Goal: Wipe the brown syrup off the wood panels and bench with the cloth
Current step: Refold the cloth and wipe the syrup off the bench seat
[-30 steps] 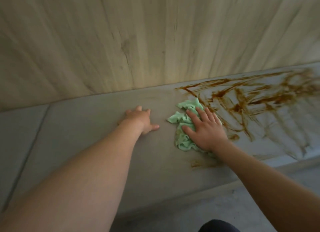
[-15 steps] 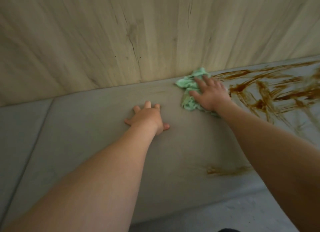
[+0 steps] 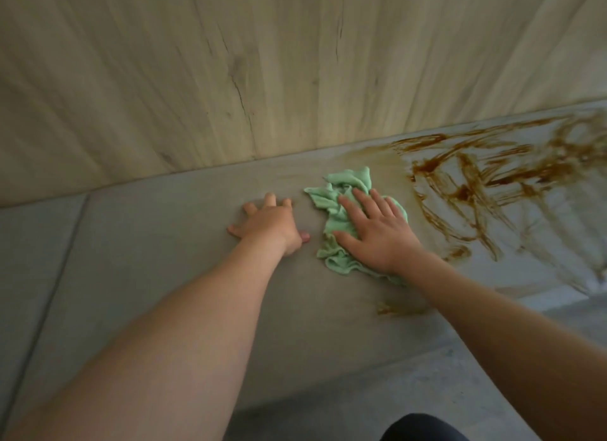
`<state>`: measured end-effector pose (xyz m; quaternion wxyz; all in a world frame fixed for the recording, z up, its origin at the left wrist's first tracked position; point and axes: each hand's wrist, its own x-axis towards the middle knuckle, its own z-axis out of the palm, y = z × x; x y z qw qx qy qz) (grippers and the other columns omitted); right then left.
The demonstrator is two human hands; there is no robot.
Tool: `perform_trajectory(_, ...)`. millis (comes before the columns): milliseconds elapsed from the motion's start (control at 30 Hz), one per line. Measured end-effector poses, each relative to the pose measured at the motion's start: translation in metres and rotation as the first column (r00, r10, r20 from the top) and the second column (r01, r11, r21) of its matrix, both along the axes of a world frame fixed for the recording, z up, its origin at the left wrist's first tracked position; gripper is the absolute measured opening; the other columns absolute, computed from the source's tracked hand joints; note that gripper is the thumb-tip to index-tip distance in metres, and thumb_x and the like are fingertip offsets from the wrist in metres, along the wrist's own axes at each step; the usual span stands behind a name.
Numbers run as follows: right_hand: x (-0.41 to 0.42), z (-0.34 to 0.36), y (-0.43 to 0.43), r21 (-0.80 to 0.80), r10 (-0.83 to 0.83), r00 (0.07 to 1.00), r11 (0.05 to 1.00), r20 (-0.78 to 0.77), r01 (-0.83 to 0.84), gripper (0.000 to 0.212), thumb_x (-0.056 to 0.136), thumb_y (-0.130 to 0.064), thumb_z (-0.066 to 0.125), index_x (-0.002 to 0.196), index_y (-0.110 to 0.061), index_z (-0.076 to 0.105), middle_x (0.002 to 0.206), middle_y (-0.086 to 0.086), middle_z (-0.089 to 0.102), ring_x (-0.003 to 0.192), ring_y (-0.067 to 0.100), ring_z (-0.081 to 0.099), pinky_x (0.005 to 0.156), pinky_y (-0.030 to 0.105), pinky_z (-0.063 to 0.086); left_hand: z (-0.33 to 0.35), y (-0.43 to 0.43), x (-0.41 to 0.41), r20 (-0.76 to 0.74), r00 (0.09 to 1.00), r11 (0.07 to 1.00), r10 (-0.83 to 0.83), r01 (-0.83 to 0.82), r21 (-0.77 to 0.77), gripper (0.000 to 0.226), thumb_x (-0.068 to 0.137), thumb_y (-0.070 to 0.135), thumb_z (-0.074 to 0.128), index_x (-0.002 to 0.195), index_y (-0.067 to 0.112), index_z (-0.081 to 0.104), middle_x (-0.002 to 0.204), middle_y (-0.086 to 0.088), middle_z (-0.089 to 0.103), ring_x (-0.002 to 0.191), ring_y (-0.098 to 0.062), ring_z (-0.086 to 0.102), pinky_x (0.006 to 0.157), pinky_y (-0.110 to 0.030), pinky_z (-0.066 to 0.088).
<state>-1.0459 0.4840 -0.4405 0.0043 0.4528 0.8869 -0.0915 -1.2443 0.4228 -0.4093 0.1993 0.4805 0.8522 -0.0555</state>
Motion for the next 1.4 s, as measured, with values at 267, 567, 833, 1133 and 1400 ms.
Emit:
perform_trajectory(267,0.045,0.0,-0.097,0.048,0.261,0.965,0.964,0.028,-0.262,0.081,0.094,-0.078,0.025,0.164,-0.042,0.008,0.174,-0.003,0.008,0.16,0.025,0.0,0.128,0.04,-0.007,0.006,-0.008,0.02,-0.016,0.999,0.998,0.032,-0.033,-0.059,0.082,0.097,0.037,0.052,0.164,0.025,0.005,0.169,-0.001,-0.004,0.154,-0.048,-0.007,0.109,-0.084,0.008)
perform_trajectory(567,0.163,0.005,-0.03,0.059,-0.086,0.995,0.995,0.057,0.083,0.083,0.088,-0.083,0.009,0.163,-0.047,0.007,0.173,-0.01,0.008,0.16,0.018,0.001,0.128,0.04,-0.001,0.03,0.033,0.075,-0.065,0.943,0.945,-0.327,0.327,-0.001,0.071,0.092,0.039,0.058,0.155,0.017,0.034,0.163,-0.012,0.021,0.151,-0.044,0.019,0.117,-0.06,0.034)
perform_trajectory(833,0.147,-0.001,0.02,0.076,-0.269,0.962,0.961,0.048,0.265,0.085,0.094,-0.078,0.015,0.165,-0.035,-0.003,0.174,0.003,-0.007,0.158,0.026,-0.017,0.128,0.047,-0.011,-0.005,0.038,0.095,-0.01,0.888,0.888,-0.46,0.46,-0.013,0.098,0.065,0.09,0.06,0.146,0.043,0.032,0.153,-0.002,0.028,0.14,-0.041,0.031,0.116,-0.058,0.032)
perform_trajectory(1133,0.135,0.003,0.095,0.012,-0.35,0.936,0.937,0.046,0.35,0.088,0.087,-0.088,0.025,0.163,-0.048,0.004,0.174,0.005,-0.002,0.16,0.029,-0.003,0.129,0.049,0.0,0.008,0.037,0.11,0.08,0.941,0.942,-0.329,0.333,-0.04,0.082,0.073,0.065,0.081,0.137,0.047,0.034,0.152,0.004,0.018,0.141,-0.038,0.021,0.105,-0.072,0.036)
perform_trajectory(1400,0.12,0.003,0.103,0.029,-0.091,0.996,0.995,-0.003,0.091,0.079,0.091,-0.084,0.025,0.161,-0.05,0.012,0.174,-0.002,0.007,0.16,0.024,0.002,0.129,0.048,0.003,0.013,0.046,0.121,0.118,0.962,0.958,-0.245,0.259,-0.122,0.112,0.077,0.052,0.086,0.156,0.044,0.008,0.167,0.006,-0.02,0.155,-0.04,-0.013,0.107,-0.083,0.023)
